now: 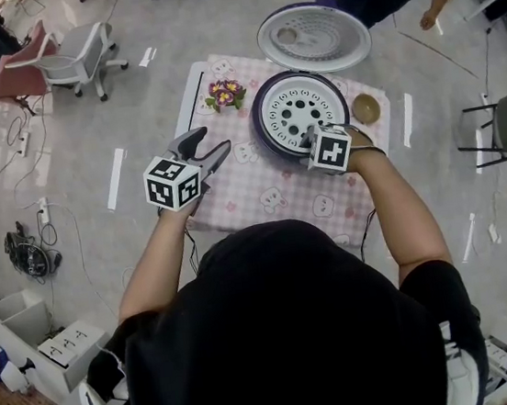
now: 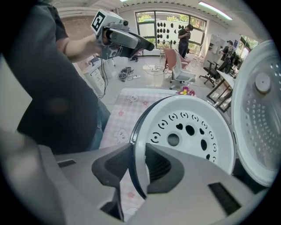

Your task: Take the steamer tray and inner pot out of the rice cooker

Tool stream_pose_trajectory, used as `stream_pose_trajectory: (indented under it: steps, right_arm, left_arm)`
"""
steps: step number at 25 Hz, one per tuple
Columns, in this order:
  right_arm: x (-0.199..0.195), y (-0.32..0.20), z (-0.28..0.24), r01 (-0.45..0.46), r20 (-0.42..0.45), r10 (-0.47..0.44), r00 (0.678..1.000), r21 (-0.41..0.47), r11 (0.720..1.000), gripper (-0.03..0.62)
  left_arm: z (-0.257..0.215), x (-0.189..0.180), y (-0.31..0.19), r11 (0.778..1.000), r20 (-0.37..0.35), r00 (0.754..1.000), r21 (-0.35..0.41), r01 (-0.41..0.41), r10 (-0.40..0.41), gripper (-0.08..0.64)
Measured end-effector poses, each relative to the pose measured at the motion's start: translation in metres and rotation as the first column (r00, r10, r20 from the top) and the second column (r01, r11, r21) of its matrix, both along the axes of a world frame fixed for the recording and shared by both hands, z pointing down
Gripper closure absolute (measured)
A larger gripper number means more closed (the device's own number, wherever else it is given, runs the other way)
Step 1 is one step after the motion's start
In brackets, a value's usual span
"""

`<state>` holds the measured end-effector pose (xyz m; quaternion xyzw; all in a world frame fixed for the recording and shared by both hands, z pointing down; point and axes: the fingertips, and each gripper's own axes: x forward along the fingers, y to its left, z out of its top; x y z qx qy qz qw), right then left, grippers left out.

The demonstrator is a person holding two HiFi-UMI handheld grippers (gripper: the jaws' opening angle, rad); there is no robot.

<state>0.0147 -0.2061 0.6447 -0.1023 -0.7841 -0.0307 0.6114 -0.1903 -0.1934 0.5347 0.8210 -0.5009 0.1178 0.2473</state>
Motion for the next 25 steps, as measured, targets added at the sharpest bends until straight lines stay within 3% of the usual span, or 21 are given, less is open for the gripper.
stream_pose_trajectory:
  steps: [8,10,25]
  right_arm:
    - [-0.006,0.001,-0.011,-0.009,0.037,0.008,0.999,0.046,0.999,0.503]
    - [-0.007,0.0,-0.015,-0.015,0.055,0.012,0.998,0.057,0.998,0.541]
    - [-0.003,-0.005,-0.036,-0.034,0.104,0.016,0.994,0.173,0.984,0.554]
  left_arm:
    - [-0.007,0.002,0.007,1.0,-0.002,1.0,0.01,-0.006,0.006,0.272]
    - [-0.007,0.003,0.008,1.0,-0.002,1.0,0.01,-0.01,0.01,0.272]
    - [-0.02,0.01,0.012,0.999,-0.001,1.0,0.028,-0.026,0.027,0.272]
